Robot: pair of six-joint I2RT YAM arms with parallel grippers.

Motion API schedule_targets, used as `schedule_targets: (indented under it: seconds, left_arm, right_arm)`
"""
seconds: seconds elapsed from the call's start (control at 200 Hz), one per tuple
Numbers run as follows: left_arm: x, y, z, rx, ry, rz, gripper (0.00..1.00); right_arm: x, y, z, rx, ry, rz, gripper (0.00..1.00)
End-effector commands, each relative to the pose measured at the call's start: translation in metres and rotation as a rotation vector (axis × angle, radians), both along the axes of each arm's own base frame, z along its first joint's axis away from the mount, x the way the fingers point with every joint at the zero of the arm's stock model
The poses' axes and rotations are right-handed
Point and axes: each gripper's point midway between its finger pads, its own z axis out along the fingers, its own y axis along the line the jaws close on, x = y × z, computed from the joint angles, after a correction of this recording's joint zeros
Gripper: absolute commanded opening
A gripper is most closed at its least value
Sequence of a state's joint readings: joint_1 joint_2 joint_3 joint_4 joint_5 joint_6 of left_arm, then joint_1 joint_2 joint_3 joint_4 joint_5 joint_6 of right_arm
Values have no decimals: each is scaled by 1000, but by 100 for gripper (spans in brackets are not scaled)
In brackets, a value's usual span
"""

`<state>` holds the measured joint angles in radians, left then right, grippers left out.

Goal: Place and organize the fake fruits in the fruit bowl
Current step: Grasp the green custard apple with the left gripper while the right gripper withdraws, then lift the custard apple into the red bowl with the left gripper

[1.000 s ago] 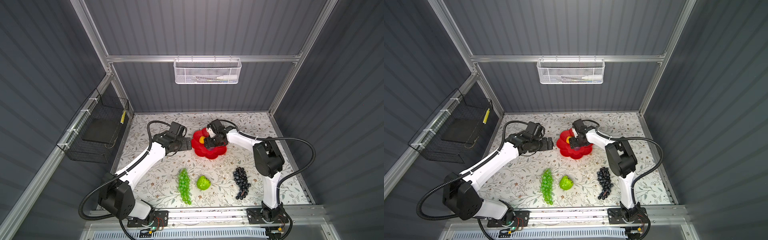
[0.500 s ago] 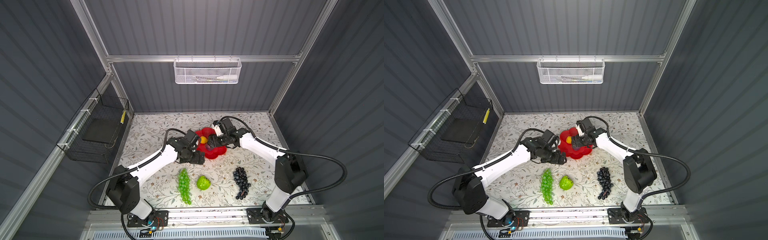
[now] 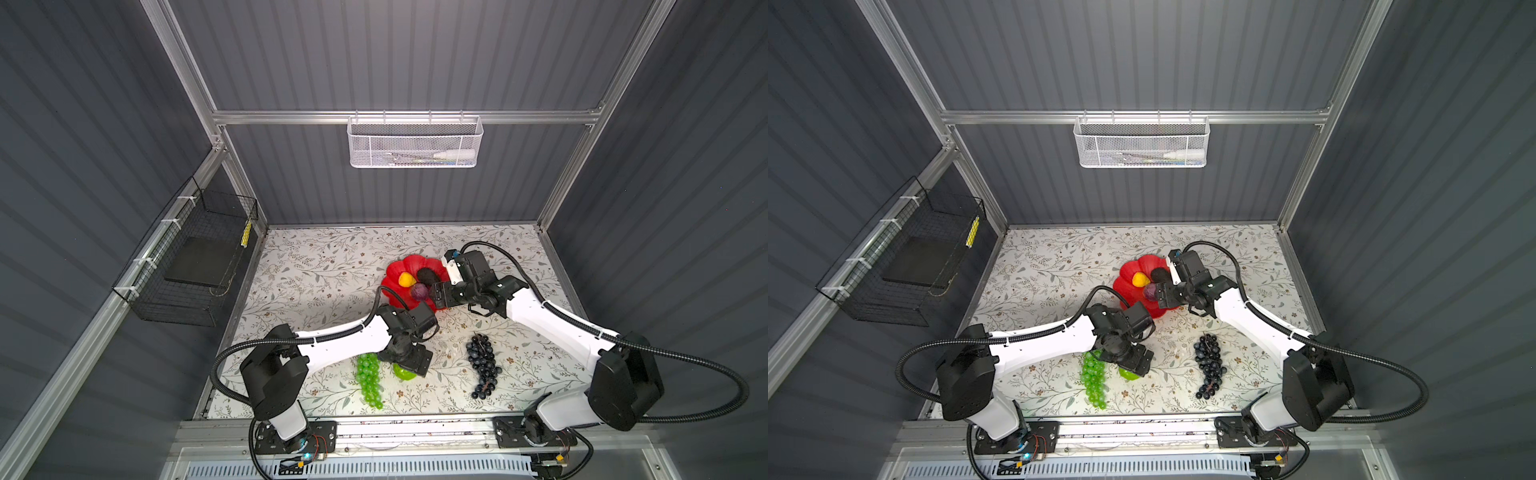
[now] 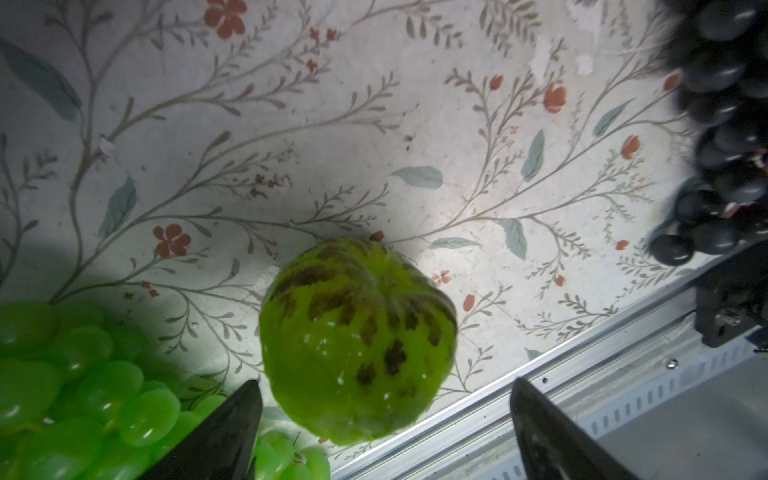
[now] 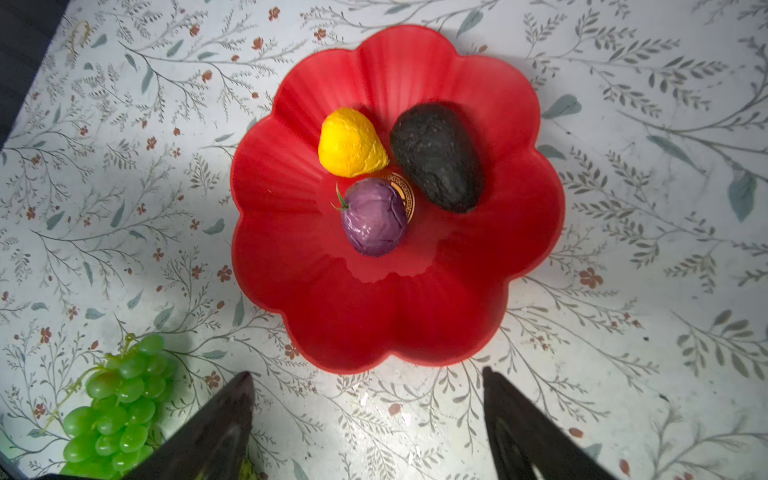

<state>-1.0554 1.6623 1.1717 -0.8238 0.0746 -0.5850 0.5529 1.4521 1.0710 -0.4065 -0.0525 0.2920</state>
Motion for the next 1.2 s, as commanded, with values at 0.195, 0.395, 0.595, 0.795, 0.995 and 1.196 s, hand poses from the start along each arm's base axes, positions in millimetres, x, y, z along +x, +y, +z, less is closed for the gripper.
schedule_targets:
  seconds: [0.195,0.395,0.595,0.795,0.995,1.196]
  left_arm:
    - [1,0,-23,36,-4,-1,93]
    - [0,4,-35,55,-2,11,84]
    - [4,5,-30,44,-30,27,71]
    - [9,7,-19,45,-63,37,59]
    - [16,1,10,-4,-101,46,52]
    - [49,-6,48,-83,-110,77,53]
  right_arm:
    - [7,4,0,17,-16,-9,86]
    - [8,3,-2,10,-12,-11,86]
    - [8,3,-4,10,-8,-11,86]
    - [8,3,-3,9,-12,-8,85]
    - [6,1,6,20,-28,-11,85]
    - [3,0,12,23,-37,-5,85]
